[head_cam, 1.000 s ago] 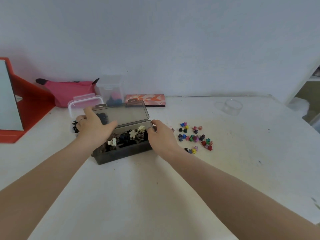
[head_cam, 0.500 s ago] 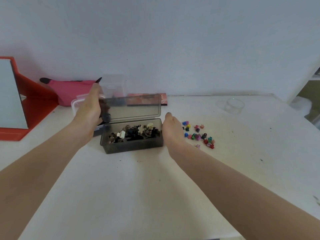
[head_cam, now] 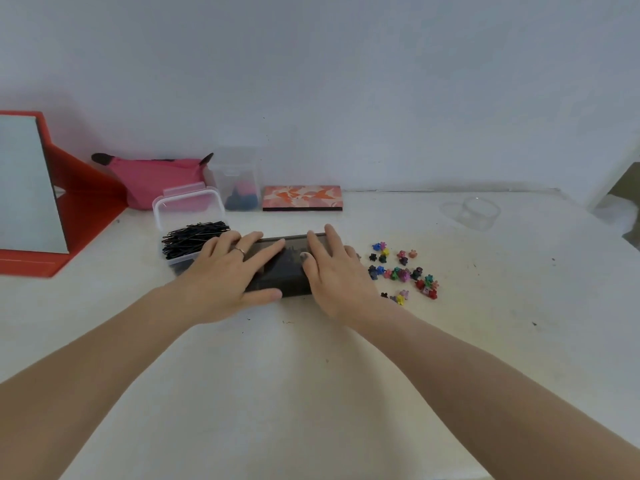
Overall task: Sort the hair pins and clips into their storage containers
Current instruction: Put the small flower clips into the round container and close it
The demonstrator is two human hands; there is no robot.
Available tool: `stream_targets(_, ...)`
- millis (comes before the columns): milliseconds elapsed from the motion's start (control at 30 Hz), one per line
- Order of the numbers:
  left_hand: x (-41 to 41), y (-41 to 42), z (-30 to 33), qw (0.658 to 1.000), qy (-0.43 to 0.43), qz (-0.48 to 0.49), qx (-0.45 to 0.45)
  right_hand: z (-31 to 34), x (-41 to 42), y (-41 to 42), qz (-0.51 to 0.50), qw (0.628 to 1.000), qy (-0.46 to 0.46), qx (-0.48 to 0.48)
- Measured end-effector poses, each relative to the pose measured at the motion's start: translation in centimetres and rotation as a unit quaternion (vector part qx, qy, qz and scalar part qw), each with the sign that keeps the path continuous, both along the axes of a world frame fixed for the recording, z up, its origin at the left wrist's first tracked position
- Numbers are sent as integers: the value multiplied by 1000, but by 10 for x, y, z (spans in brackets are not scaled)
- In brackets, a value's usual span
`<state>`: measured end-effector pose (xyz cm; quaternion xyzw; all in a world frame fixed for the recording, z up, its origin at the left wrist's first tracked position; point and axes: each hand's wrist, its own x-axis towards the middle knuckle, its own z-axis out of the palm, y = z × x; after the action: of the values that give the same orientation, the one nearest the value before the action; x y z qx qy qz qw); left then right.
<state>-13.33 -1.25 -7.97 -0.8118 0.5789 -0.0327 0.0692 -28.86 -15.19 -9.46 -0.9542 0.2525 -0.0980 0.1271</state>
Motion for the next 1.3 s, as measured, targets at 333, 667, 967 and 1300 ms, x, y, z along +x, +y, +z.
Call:
stream_targets(333, 9, 0, -7, 994, -99, -45, -19, -11, 5, 3, -52, 998, -24, -21)
stream_targets(667, 37, 22, 16, 945, 167, 162, -227, -10, 5, -7, -45, 994, -3, -97)
stream_targets(967, 4, 14, 2, 996, 27, -38, -70, -11, 5, -1, -42, 998, -30, -41)
stream_targets(1300, -10, -7, 10, 998, -24, -54, 33, -9, 4, -7, -38, 999, -25, 1)
